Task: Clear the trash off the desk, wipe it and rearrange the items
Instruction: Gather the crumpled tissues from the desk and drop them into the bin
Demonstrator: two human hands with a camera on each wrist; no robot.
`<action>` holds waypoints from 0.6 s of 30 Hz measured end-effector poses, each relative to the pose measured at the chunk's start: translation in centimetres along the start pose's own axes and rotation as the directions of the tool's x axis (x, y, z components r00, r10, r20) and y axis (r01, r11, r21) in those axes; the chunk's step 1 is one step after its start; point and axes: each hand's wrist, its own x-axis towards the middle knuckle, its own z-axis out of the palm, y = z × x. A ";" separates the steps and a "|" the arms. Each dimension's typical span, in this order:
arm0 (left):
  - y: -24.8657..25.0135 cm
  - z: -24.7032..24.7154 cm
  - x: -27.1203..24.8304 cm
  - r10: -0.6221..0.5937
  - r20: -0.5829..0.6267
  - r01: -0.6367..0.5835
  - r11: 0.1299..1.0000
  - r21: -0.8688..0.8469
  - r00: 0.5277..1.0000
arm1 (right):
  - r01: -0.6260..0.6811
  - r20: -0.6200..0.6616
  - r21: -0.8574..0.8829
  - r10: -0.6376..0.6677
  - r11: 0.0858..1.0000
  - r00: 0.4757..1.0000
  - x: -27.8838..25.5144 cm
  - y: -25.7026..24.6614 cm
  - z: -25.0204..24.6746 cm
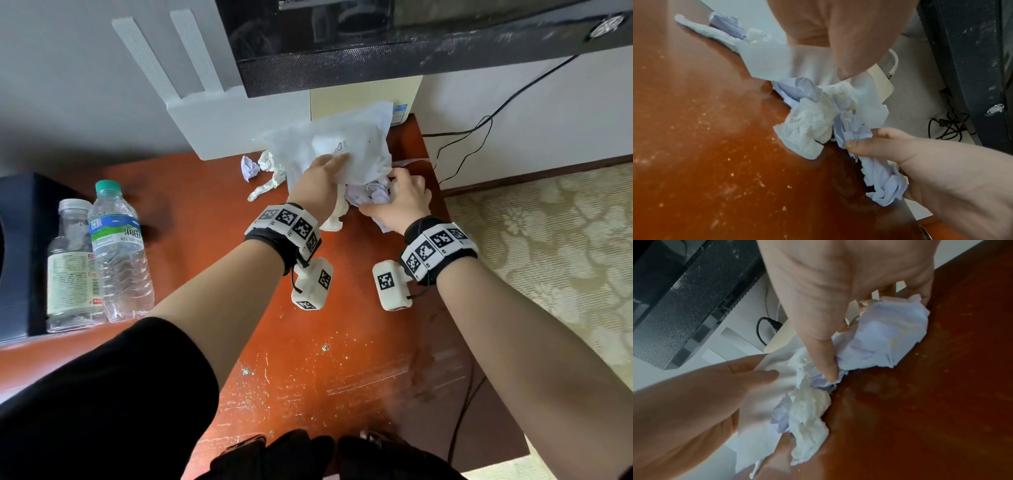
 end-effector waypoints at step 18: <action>1.1 -3.7 -3.3 0.128 -0.264 -0.149 0.987 -0.064 0.956 | 0.114 -0.141 -0.063 -0.122 0.991 0.982 -1.7 0.4 -1.1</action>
